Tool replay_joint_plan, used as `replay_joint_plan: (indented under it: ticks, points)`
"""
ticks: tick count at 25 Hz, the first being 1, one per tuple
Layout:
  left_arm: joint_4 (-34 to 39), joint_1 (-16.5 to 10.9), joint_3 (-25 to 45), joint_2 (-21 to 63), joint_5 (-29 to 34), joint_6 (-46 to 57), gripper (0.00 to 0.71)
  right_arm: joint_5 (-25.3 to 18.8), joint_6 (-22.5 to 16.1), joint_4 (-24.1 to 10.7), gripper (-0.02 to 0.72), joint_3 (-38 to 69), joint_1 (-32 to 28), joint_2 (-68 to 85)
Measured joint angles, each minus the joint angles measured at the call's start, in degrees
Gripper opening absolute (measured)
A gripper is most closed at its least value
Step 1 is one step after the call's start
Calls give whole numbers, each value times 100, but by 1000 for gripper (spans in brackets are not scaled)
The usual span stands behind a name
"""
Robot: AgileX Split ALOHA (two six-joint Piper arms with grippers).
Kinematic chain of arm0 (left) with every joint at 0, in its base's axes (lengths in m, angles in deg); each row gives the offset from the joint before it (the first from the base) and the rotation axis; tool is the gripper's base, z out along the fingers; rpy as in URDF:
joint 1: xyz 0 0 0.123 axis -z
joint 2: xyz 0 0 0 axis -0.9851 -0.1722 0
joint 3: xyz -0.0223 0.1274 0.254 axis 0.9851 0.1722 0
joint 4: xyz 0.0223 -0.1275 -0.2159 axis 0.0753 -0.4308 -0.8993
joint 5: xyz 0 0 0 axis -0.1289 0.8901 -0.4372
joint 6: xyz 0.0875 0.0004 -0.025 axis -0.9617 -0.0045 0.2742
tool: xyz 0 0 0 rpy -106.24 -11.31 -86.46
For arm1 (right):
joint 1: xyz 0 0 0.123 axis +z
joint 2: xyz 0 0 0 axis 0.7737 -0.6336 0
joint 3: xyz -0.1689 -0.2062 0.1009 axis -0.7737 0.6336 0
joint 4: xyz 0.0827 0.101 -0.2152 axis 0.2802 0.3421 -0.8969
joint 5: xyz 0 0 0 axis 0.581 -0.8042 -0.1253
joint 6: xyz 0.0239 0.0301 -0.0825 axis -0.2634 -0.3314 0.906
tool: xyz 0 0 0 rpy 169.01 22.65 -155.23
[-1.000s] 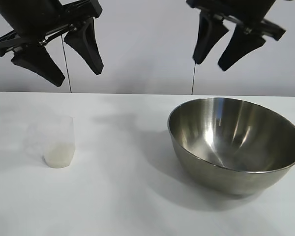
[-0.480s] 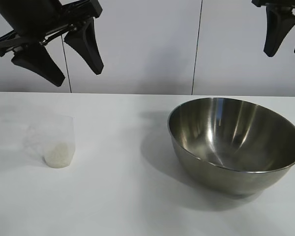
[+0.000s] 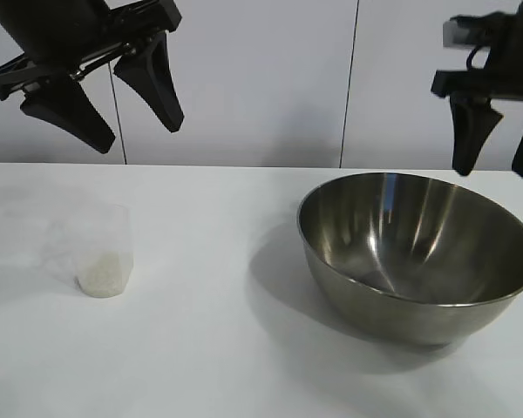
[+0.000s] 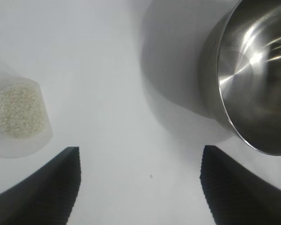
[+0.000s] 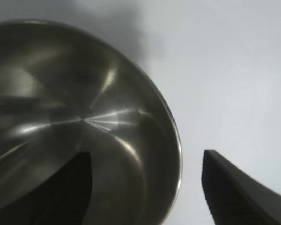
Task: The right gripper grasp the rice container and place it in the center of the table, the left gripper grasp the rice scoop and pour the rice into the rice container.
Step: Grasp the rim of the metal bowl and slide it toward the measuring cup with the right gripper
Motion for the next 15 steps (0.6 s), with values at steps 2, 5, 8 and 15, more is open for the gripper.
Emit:
replay_joint_plan:
  ticks: [2, 5, 8, 15]
  points:
    - [0, 0, 0, 0, 0, 0, 521, 58, 12, 0, 452, 208, 0, -119]
    - [0, 0, 0, 0, -5, 0, 521, 404, 12, 0, 452, 515, 0, -153]
    - [0, 0, 0, 0, -5, 0, 521, 926, 12, 83, 452, 873, 0, -153]
    - [0, 0, 0, 0, -10, 0, 521, 1689, 12, 261, 97, 1497, 0, -153]
